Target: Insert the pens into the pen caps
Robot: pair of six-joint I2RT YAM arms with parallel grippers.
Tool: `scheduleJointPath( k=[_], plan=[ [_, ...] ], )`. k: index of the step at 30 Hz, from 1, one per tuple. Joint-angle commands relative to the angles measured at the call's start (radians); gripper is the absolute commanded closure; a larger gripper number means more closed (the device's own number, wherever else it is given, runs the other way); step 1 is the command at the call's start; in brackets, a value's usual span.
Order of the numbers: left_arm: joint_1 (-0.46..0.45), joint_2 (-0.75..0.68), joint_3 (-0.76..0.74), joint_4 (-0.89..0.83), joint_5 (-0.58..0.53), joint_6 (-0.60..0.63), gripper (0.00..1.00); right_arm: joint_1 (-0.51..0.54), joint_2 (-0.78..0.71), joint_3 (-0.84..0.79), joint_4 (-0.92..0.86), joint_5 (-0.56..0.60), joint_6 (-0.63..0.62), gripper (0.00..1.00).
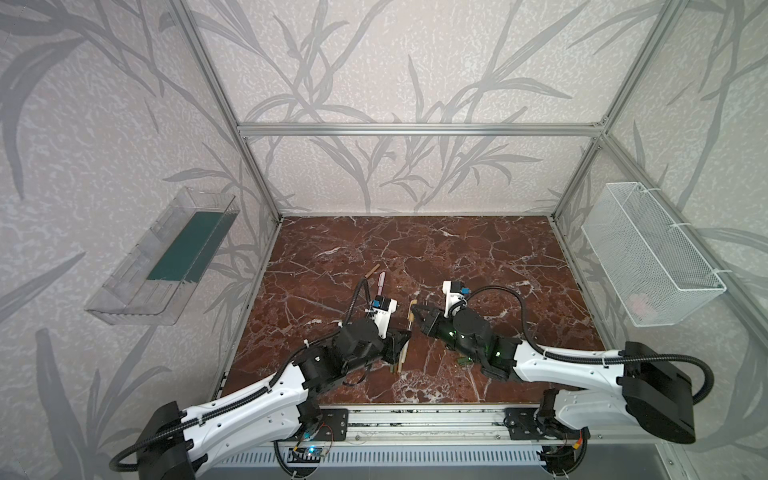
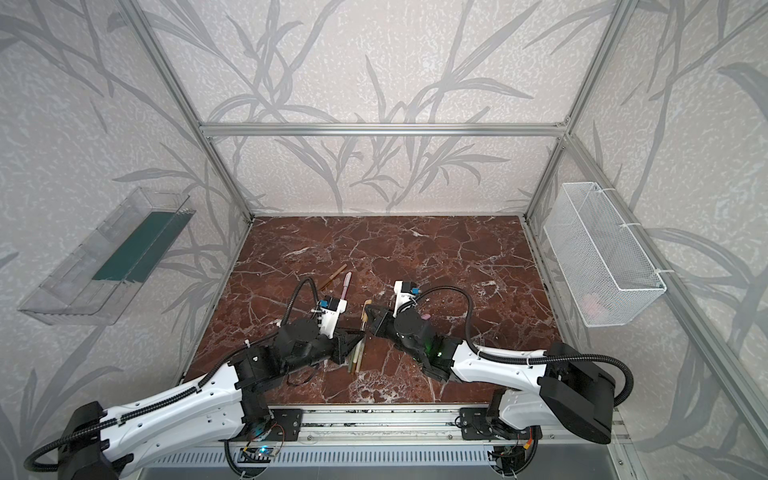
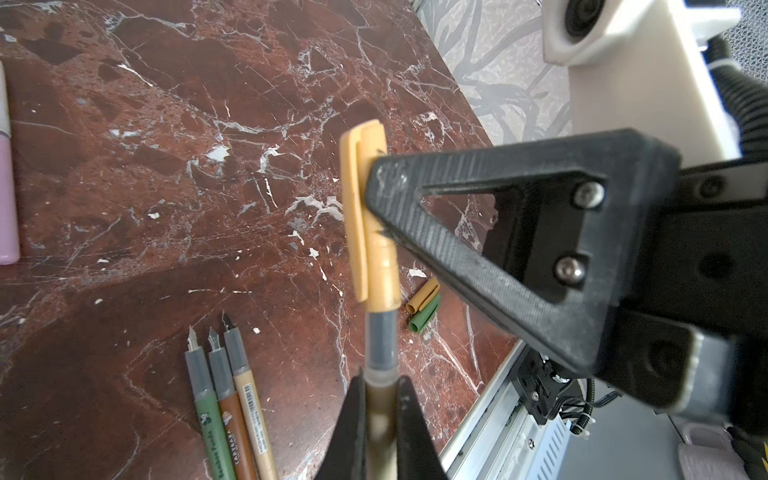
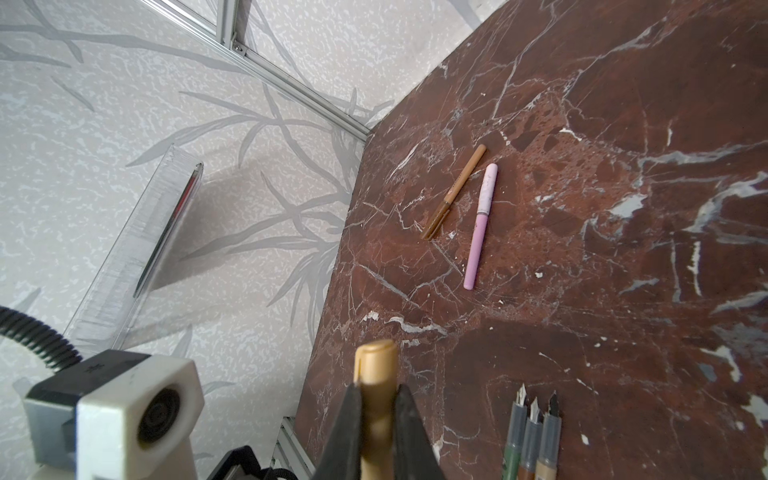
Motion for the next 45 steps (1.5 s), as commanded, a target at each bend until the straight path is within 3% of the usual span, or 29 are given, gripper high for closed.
scheduleJointPath(
  k=[1,7,14,19,24,29,35,45],
  plan=[
    [0.027,-0.021,0.022,-0.009,-0.033,-0.02,1.0,0.015,-0.022,0.007,-0.002,0.02,-0.016,1.0],
    [0.056,-0.049,0.028,-0.004,-0.022,-0.026,1.0,0.02,0.007,-0.007,0.001,0.019,-0.016,1.0],
    [0.114,-0.034,0.049,0.005,0.025,-0.021,1.0,0.066,0.026,0.009,-0.035,0.009,-0.122,1.0],
    [0.151,-0.014,0.05,0.029,0.059,-0.021,1.0,0.085,0.026,-0.032,-0.015,0.017,-0.132,1.0],
    [0.18,0.0,0.056,0.038,0.066,-0.022,1.0,0.119,0.015,-0.068,0.006,0.05,-0.127,1.0],
    [0.217,0.02,0.057,0.104,0.161,-0.06,1.0,0.186,0.026,-0.097,0.045,0.127,-0.133,1.0],
    [0.251,0.013,0.062,0.13,0.199,-0.089,1.0,0.223,0.059,-0.124,0.095,0.159,-0.112,1.0],
    [0.272,0.051,0.078,0.13,0.113,-0.058,1.0,0.289,0.017,-0.068,-0.122,0.278,-0.066,1.0]
  ],
)
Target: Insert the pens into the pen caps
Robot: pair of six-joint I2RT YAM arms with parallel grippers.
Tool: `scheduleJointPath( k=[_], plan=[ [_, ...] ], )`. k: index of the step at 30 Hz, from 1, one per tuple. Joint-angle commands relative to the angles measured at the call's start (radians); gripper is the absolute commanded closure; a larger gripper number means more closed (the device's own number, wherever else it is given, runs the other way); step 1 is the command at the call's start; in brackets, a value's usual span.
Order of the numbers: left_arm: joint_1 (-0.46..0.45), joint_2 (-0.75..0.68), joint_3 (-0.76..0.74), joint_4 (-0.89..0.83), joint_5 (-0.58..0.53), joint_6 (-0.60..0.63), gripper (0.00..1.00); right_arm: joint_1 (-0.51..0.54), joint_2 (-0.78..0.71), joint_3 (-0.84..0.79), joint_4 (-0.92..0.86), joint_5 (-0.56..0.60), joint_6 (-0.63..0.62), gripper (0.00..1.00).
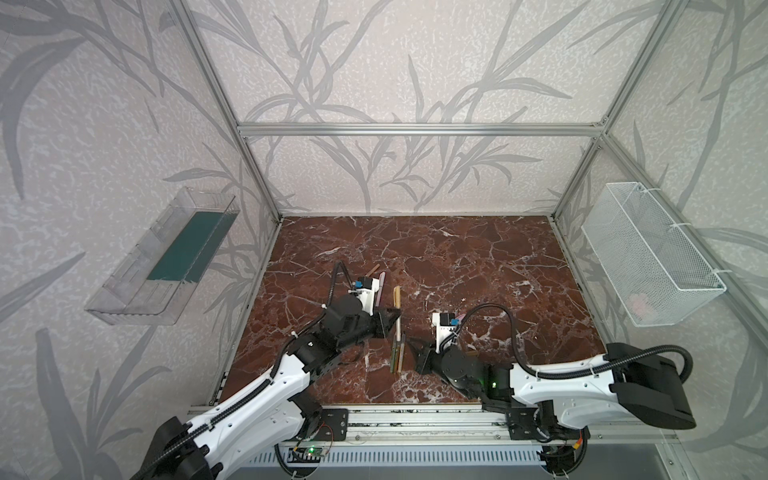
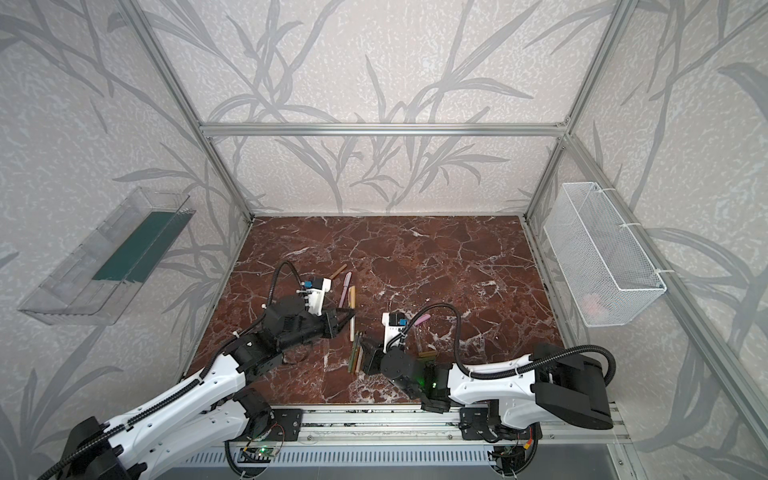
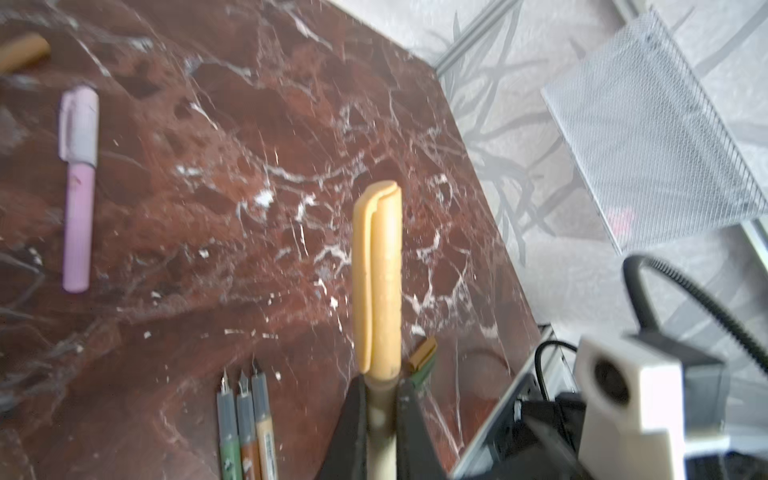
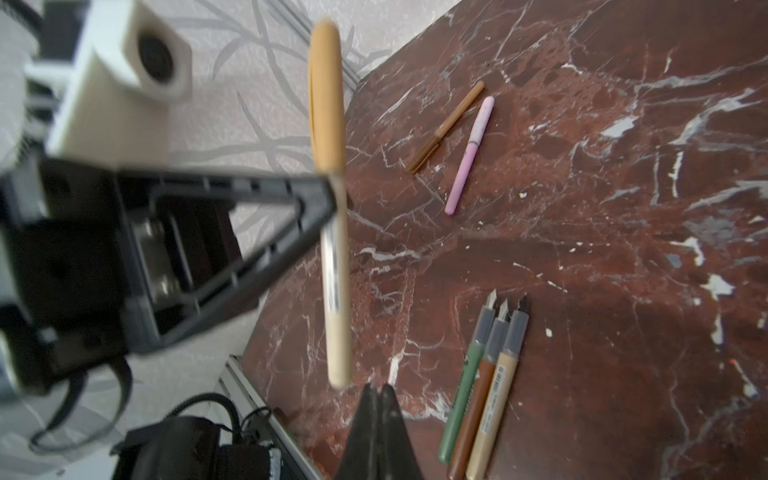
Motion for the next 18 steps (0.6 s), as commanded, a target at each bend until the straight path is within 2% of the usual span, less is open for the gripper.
scheduleJointPath(
  k=[1,7,11,15,18],
  plan=[
    [0.003,0.012,0.03,0.075,-0.065,-0.005,1.0,0.004,-0.022,0.014,-0.104,0.035,0.005,1.0],
    [0.002,0.038,0.051,0.054,-0.055,0.023,1.0,0.005,-0.121,-0.016,-0.149,0.135,-0.02,1.0],
    [0.002,0.074,0.098,-0.066,-0.093,0.073,1.0,-0.005,-0.237,-0.068,-0.207,0.222,-0.029,0.78],
    [0.002,0.139,0.135,-0.163,-0.212,0.113,1.0,-0.03,-0.375,-0.069,-0.399,0.262,-0.033,0.6],
    [0.002,0.23,0.172,-0.204,-0.273,0.141,1.0,-0.061,-0.456,-0.069,-0.527,0.266,-0.031,0.55]
  ],
)
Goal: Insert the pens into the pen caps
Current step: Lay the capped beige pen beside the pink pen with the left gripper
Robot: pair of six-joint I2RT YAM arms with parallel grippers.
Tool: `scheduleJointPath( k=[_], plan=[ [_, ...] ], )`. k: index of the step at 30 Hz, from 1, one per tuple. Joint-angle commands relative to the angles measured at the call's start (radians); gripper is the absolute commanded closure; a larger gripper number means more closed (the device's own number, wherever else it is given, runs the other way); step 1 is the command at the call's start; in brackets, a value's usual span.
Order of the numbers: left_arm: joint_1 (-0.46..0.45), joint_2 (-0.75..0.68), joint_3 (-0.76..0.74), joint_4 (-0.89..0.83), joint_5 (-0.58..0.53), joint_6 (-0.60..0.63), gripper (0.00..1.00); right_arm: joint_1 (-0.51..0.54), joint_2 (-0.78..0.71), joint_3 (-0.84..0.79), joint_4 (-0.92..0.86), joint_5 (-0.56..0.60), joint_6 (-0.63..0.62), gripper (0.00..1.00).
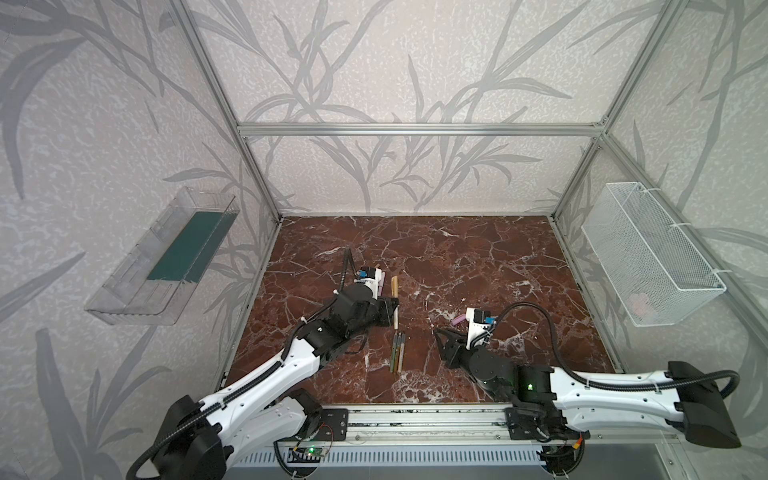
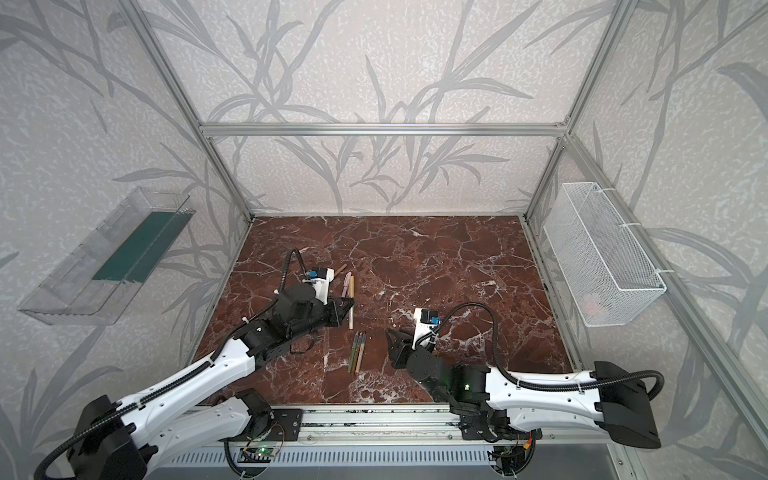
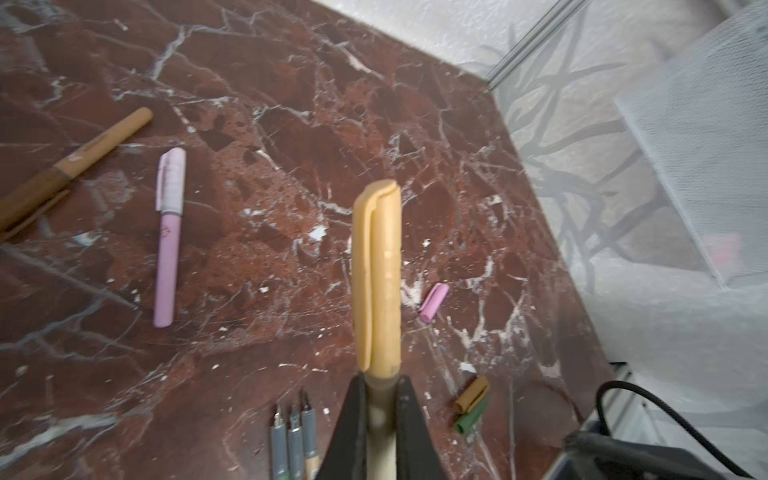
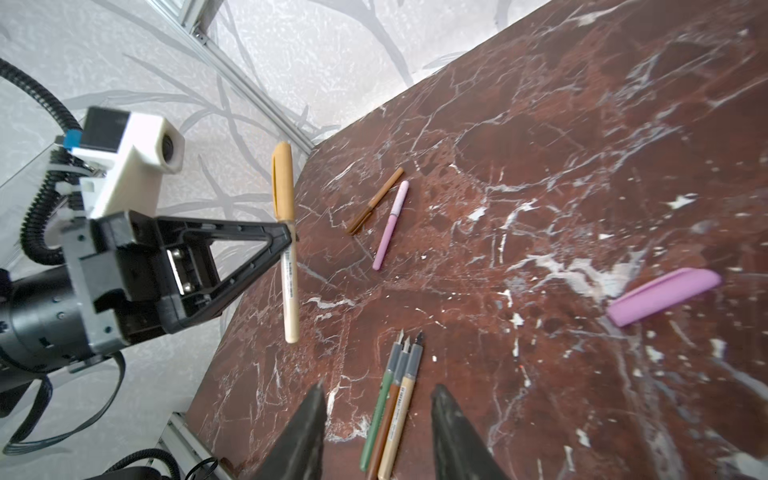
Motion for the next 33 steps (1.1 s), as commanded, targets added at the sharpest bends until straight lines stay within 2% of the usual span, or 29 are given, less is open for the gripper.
scheduleJointPath(
  k=[1,4,6,9,11,17,22,27,33],
  plan=[
    [0.001,0.096,0.055,-0.1,-0.12,0.06,1.0,-0.037,-0.076,-0.007,-0.196,0.058,-0.016,0.55],
    [0.002,0.209,0.1,-0.135,-0.165,0.073,1.0,-0.1,-0.119,-0.017,-0.263,0.019,-0.021,0.53],
    [0.002,0.281,0.14,-0.16,-0.172,0.078,1.0,-0.178,-0.12,-0.003,-0.297,-0.068,-0.039,0.53],
    [0.001,0.357,0.19,-0.194,-0.17,0.082,1.0,-0.273,-0.072,0.031,-0.335,-0.182,-0.07,0.53],
    [0.001,0.396,0.229,-0.23,-0.201,0.091,1.0,-0.306,-0.042,0.052,-0.348,-0.217,-0.097,0.54],
    [0.002,0.516,0.369,-0.375,-0.265,0.113,1.0,-0.35,-0.006,0.085,-0.417,-0.219,-0.162,0.54],
    [0.002,0.638,0.487,-0.49,-0.338,0.126,1.0,-0.459,0.015,0.054,-0.363,-0.351,-0.19,0.54],
    [0.001,0.798,0.644,-0.611,-0.428,0.131,1.0,-0.481,0.057,0.067,-0.36,-0.371,-0.217,0.54],
    [0.006,0.941,0.78,-0.625,-0.383,0.131,1.0,-0.501,0.117,0.083,-0.317,-0.413,-0.238,0.54]
  ],
)
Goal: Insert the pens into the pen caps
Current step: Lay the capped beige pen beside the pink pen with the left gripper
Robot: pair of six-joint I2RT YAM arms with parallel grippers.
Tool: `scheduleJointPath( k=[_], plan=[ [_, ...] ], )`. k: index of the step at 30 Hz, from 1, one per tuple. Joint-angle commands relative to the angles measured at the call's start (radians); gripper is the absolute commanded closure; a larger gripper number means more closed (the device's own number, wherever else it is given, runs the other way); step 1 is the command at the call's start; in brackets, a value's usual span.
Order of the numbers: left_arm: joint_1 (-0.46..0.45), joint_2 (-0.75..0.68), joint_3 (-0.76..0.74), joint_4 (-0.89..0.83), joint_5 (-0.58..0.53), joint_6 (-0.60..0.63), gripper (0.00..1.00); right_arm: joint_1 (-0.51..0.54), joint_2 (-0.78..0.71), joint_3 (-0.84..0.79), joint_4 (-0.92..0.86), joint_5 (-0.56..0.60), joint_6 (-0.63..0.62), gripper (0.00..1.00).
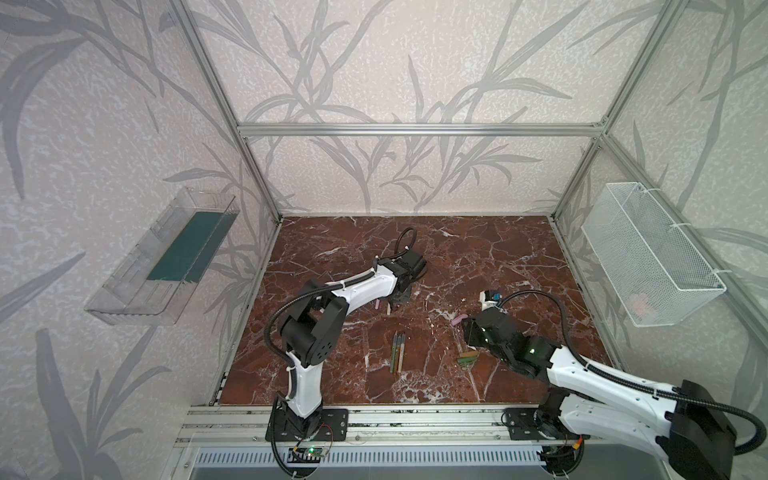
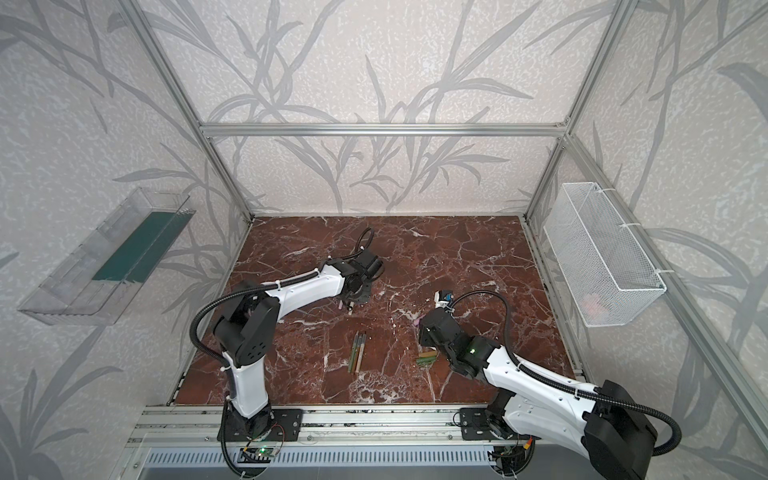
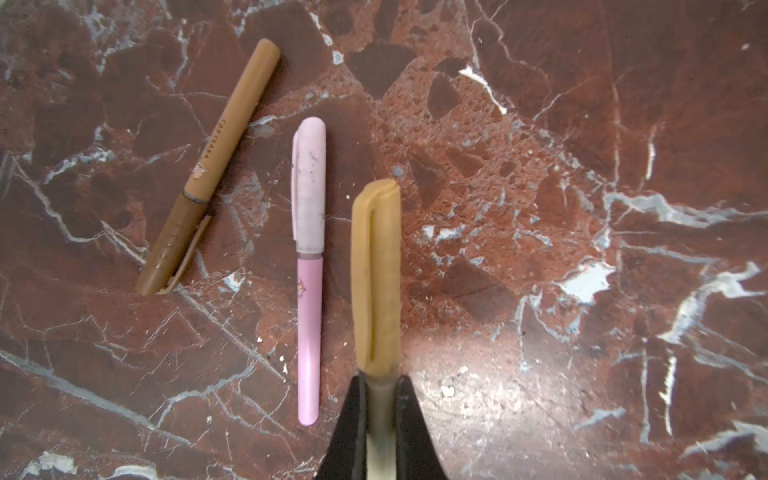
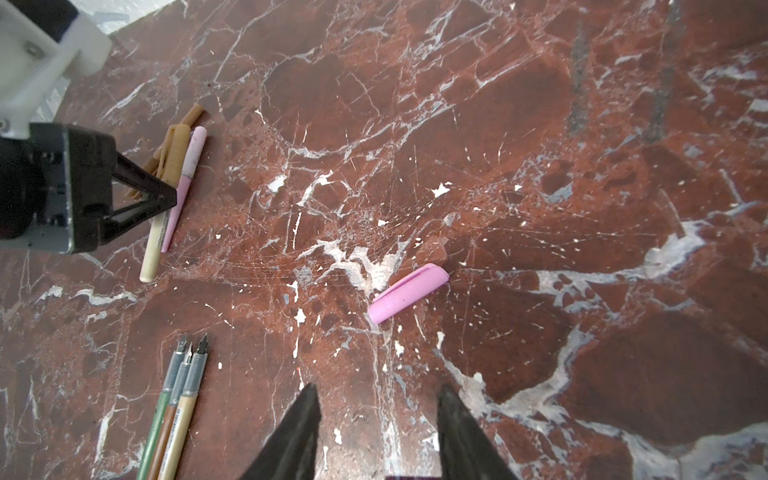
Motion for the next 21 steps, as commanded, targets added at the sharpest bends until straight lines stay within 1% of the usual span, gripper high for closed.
scheduleJointPath(
  k=[1,8,12,15,16,17,18,21],
  plan=[
    [0.004,0.046,0.062,-0.062,0.007,0.011,1.0,-0.011,0.038,0.031,0.025,-0.033,-0.032,0.54],
    [0.022,0.18,0.216,-0.117,0.042,0.04,1.0,-0.036,0.11,0.064,0.022,-0.057,-0.045,0.54],
    [0.032,0.219,0.243,-0.131,0.059,0.044,1.0,-0.039,0.119,0.072,0.022,-0.06,-0.046,0.54],
    [0.035,0.22,0.242,-0.136,0.061,0.044,1.0,-0.04,0.111,0.079,0.01,-0.06,-0.047,0.54],
    [0.035,0.215,0.24,-0.135,0.061,0.045,0.99,-0.041,0.106,0.077,0.006,-0.061,-0.046,0.54],
    [0.036,0.209,0.237,-0.132,0.064,0.046,0.9,-0.041,0.099,0.077,0.005,-0.06,-0.046,0.54],
    [0.036,0.204,0.235,-0.132,0.068,0.047,0.79,-0.041,0.092,0.076,0.004,-0.059,-0.044,0.54],
    [0.036,0.178,0.227,-0.127,0.076,0.05,0.56,-0.041,0.078,0.071,0.0,-0.051,-0.043,0.53]
  ],
)
